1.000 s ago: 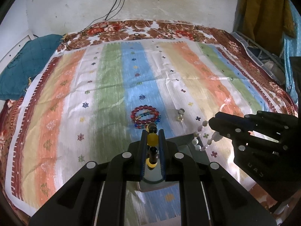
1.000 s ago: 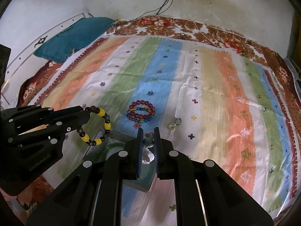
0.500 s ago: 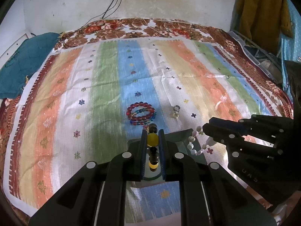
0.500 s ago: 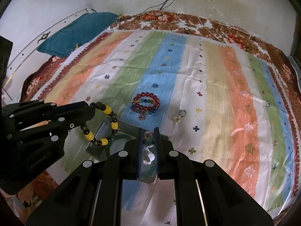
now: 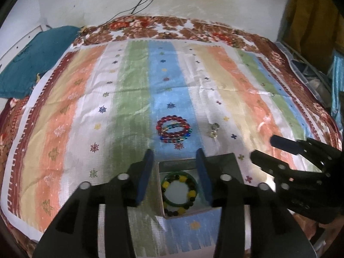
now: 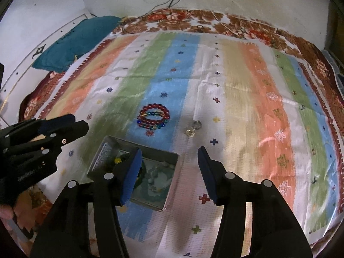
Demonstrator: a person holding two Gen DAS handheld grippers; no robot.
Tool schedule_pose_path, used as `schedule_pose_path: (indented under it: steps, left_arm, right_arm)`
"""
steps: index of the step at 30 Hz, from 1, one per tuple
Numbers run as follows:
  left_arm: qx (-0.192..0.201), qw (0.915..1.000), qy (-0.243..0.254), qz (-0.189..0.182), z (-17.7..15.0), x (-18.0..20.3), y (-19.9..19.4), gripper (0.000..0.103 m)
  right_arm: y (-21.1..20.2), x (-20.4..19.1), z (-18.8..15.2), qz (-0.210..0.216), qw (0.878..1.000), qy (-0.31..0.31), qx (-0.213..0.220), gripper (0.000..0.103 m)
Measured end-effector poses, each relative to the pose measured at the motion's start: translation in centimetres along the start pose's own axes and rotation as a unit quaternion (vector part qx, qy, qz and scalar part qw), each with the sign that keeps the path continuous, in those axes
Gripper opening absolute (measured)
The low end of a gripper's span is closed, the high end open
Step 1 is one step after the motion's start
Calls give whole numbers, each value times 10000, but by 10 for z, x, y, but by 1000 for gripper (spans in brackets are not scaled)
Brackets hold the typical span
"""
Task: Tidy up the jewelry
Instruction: 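Open left tool to drop the bracelet in the tin while right tool releases charm, then move both open tools toward the red bracelet stack and gold coin charm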
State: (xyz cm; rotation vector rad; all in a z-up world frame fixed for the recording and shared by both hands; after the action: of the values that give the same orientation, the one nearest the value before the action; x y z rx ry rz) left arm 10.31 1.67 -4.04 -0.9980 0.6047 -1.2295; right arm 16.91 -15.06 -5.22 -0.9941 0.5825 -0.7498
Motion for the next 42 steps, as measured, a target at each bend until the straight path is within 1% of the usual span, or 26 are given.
schedule_pose_path:
  steps: [4,8,10,13,16,19,23,25,26,28,29,34,42]
  left_arm:
    - [-156,9998,-128,-83,7,-5,13,46]
    - [-214,9997,-73,-26,13,-4,21,46]
    - [-288,9996,-61,-13,15,-5,28,49]
    - [-394,9992,-44,25,17,-10,37,50]
    - [-539,9985,-110,-80,17,-15,47,50]
    - [-600,9979,-187,-177,18,-19,53,50]
    - [-653,9978,-88,-86,23,-19,64,50]
    - [-703,9975,-66,24,26,-20,71,50]
    - [-716,9974,-57,7,28,-20,73,50]
    - [-731,9973,-59,19,30,-21,77,55]
    - [-738,9973,-49,43,32,-21,79,55]
    - [-809,9967,-10,-2,35,-21,87,55]
    - [-898,9959,42,75,39,-21,99,58]
  right_arm:
    - [1,6,3,42,9999,129,7,57]
    - [8,9,6,51,9998,147,-82,58]
    - [13,11,7,48,9998,134,-152,59]
    - [20,15,10,113,9994,205,-239,62]
    - [27,19,13,159,9990,274,-311,64]
    - [32,20,17,132,9989,281,-344,65]
    - [43,23,25,129,9985,332,-404,67]
    - [52,23,27,115,9981,339,-503,68]
    - [54,23,27,123,9980,327,-530,68]
    - [57,22,28,150,9980,284,-552,68]
    - [59,22,28,169,9980,274,-546,70]
    - [70,29,33,194,9970,383,-638,71]
    - [88,37,36,241,9947,534,-841,71]
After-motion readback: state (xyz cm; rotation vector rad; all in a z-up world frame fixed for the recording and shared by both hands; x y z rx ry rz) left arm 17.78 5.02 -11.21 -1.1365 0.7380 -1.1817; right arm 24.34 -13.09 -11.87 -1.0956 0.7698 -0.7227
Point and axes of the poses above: each gripper's, at about its wrist camera, not at the fingertips, and y roughly the way its jaws point, x to its right, z to its top, the point moved 3 cm from there along y, roughly the way its jaws point, and after that the axes turned 7 degrees about -x, right-handed, at the moved point
